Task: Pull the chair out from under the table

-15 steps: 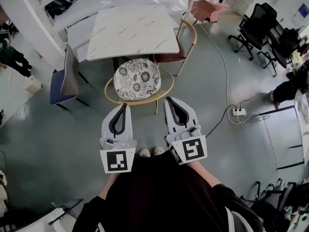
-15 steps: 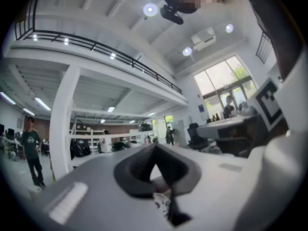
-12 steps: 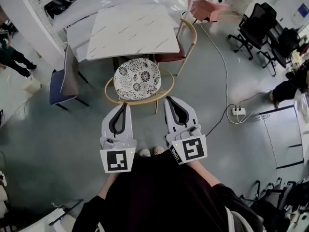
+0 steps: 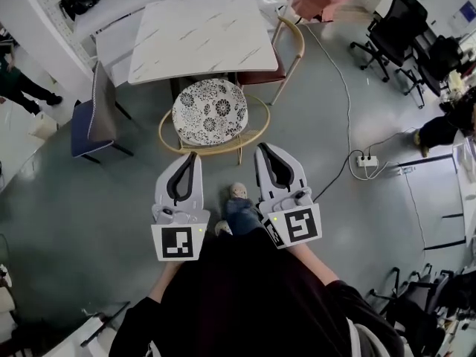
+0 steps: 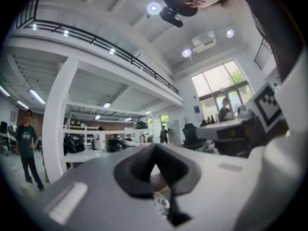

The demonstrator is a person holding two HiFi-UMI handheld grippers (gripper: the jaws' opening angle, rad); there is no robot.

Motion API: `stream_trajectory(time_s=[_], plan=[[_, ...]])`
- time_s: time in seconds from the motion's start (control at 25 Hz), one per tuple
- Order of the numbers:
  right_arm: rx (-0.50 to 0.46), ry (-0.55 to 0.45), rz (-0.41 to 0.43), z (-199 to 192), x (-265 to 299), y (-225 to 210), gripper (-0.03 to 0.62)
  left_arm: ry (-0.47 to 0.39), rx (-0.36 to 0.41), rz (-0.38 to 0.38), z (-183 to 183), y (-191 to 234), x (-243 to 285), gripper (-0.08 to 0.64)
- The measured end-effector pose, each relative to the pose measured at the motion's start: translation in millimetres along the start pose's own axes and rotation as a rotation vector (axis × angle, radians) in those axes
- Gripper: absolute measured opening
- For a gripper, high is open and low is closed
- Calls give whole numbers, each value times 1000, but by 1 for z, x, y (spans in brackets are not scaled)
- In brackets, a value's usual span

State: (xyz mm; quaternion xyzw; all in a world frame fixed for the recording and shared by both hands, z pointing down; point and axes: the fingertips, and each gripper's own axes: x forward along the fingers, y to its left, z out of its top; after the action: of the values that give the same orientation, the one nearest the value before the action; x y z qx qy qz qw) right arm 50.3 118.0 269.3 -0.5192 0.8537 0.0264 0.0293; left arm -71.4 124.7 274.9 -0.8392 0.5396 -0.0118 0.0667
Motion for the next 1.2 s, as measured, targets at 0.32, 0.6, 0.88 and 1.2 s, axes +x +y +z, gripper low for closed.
stream_trajectory(time_s=[0.32, 0.6, 0.88, 1.2], plan=[[-64, 47, 57, -30, 46, -32, 23, 33, -18, -12, -32, 18, 50, 5], [-181, 129, 210, -79, 99, -52, 23, 100, 153, -67, -76, 38, 103, 5], [-226, 357, 376, -160, 134, -75, 25, 267, 171, -86, -148, 51, 140, 5], [-209, 538, 573, -236, 151, -90, 25, 508, 89, -174, -231, 48, 155, 5]])
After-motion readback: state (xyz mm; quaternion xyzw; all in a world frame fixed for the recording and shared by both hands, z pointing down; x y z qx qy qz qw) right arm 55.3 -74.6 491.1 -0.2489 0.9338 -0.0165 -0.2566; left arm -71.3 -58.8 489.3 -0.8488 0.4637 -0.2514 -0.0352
